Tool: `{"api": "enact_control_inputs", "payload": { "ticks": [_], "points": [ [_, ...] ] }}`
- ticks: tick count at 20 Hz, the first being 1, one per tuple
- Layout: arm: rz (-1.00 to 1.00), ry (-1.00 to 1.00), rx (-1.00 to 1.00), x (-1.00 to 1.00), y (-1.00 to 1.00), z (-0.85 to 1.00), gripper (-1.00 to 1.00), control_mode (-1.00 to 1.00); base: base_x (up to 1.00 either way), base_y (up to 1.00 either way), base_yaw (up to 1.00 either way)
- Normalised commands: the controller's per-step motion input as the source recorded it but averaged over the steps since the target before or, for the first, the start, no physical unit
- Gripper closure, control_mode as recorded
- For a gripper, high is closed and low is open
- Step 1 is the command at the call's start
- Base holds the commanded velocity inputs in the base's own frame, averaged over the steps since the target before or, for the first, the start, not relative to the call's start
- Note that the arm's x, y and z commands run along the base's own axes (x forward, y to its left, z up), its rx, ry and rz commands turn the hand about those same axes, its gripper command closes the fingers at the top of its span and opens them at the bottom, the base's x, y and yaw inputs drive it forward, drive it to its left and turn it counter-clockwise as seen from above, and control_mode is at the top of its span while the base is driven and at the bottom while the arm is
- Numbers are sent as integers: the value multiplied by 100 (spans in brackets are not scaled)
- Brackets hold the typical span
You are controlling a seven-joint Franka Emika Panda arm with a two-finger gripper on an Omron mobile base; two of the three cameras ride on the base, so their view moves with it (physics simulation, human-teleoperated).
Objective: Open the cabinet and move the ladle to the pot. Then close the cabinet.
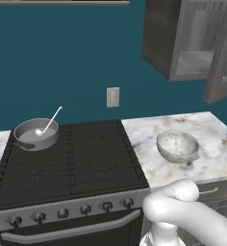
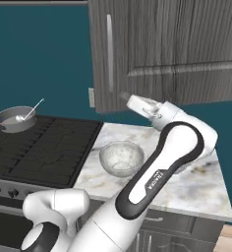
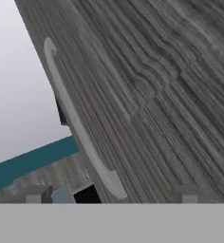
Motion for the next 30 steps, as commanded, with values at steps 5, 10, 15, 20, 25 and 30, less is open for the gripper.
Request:
{"api": "enact_control_inputs", "payload": {
  "ticks": [5, 10, 15, 20, 25, 30],
  "points": [
    [-31, -11, -12, 85, 100, 18, -100, -100, 0, 0, 0],
    [-39, -8, -11, 91, 99, 21, -100, -100, 0, 0, 0],
    [-46, -8, -11, 83, 89, 16, -100, -100, 0, 0, 0],
    [-45, -4, -11, 84, 66, 22, -100, -100, 0, 0, 0],
    [-42, 0, -9, 92, 50, 28, -100, -100, 0, 0, 0],
    [-36, 0, -7, 74, 36, 32, -100, -100, 0, 0, 0]
  ]
}}
